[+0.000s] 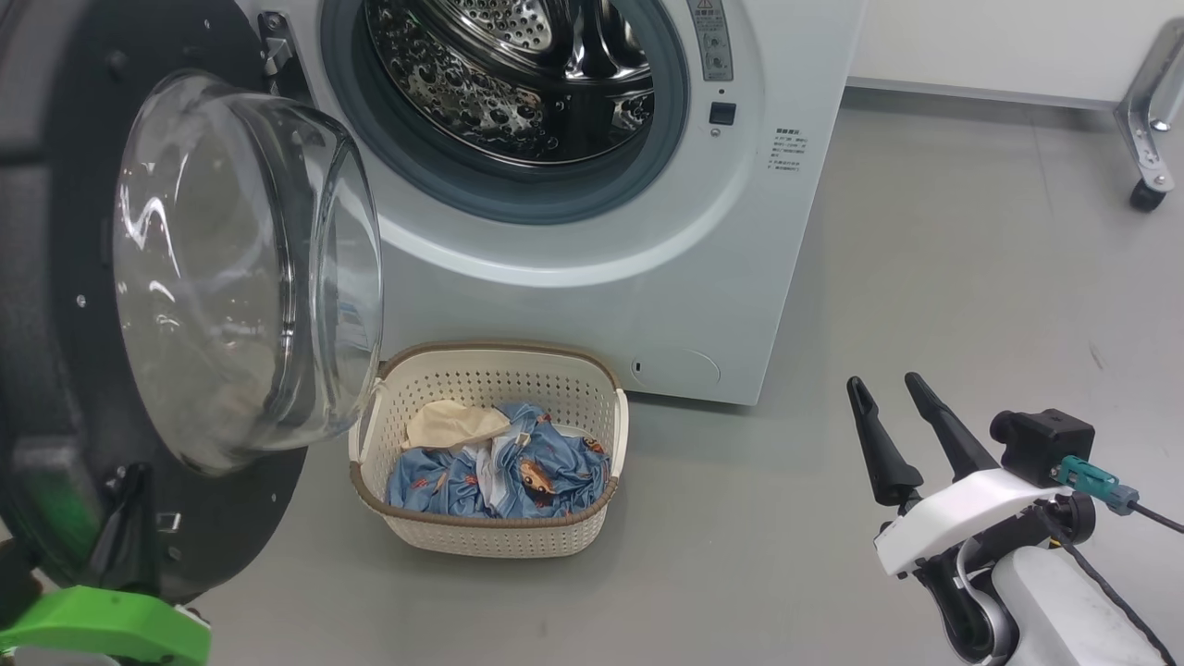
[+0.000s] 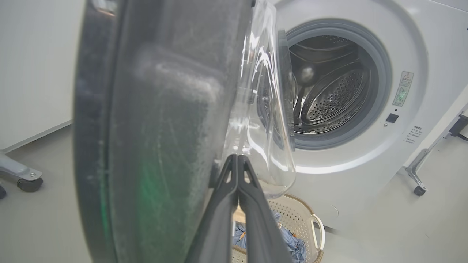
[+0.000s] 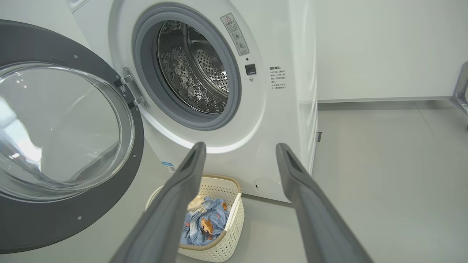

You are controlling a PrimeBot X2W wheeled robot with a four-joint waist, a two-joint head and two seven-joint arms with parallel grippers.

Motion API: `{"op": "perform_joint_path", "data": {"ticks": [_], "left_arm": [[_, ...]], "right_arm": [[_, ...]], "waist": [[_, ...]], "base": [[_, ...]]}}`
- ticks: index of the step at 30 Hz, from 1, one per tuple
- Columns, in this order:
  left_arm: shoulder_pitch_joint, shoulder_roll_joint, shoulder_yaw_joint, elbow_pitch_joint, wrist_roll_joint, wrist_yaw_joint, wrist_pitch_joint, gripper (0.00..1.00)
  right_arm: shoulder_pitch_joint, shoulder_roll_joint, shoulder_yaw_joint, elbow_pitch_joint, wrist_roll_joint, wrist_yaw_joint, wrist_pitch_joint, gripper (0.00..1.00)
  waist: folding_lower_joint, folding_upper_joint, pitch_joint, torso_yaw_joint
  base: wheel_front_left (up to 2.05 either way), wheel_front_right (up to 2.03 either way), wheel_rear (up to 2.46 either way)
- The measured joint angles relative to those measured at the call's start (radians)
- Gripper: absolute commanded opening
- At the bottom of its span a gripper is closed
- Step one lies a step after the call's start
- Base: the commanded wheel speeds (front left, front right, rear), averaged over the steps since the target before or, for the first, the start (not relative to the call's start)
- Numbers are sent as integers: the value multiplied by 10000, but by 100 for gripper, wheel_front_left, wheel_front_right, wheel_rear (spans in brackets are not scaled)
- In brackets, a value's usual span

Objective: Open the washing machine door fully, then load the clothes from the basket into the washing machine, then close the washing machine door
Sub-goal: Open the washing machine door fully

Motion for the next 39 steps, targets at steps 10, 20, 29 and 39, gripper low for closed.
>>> {"op": "perform_joint_path", "data": {"ticks": [10, 20, 29, 39], "left_arm": [[-370, 911, 746, 504, -280, 27, 564, 0], [-1296, 1827, 1030, 1152, -255, -38, 1267, 0], [-2161, 2397, 1749, 2059, -945, -96, 1977, 0], [-3071, 3198, 2123, 2911, -1294, -374, 2539, 0]], "right_arm": [[-28, 115, 8, -96, 0, 0, 0, 100], [-202, 117, -109, -159, -71, 0, 0, 100], [-687, 217, -44, -307, -247, 0, 0, 100], [-1269, 267, 88, -337, -334, 0, 0, 100]], "waist": [[0, 0, 405, 176], [0, 0, 918, 365], [0, 0, 1465, 529], [0, 0, 2222, 522]], "base": [[0, 0, 0], [0, 0, 0], [0, 0, 0], [0, 0, 0]]}}
